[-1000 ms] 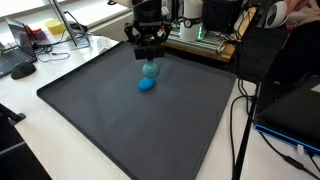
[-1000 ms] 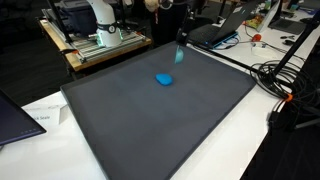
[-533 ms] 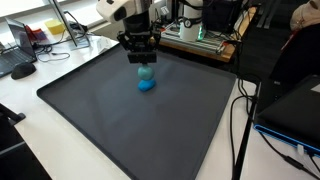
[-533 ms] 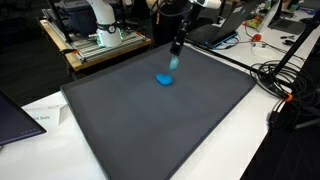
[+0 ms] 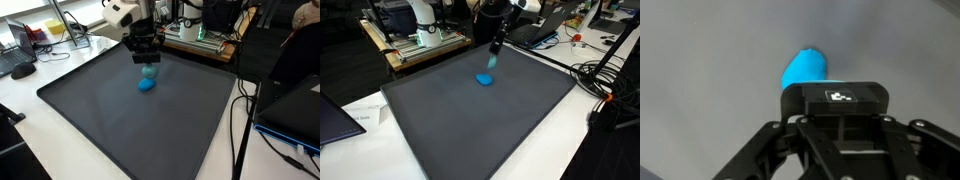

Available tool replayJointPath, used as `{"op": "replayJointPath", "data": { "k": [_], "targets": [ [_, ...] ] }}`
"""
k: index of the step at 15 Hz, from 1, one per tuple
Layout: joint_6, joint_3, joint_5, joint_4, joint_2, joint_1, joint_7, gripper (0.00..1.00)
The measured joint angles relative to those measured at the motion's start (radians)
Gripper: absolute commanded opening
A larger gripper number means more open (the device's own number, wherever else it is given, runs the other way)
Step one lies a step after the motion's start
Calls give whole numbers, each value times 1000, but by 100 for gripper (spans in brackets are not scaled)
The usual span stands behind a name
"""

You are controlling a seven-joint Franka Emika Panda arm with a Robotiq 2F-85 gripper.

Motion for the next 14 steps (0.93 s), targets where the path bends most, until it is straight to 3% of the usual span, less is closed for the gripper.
{"op": "replayJointPath", "data": {
  "k": [14],
  "targets": [
    [-202, -4, -161, 234, 256, 92, 140, 22]
  ]
}}
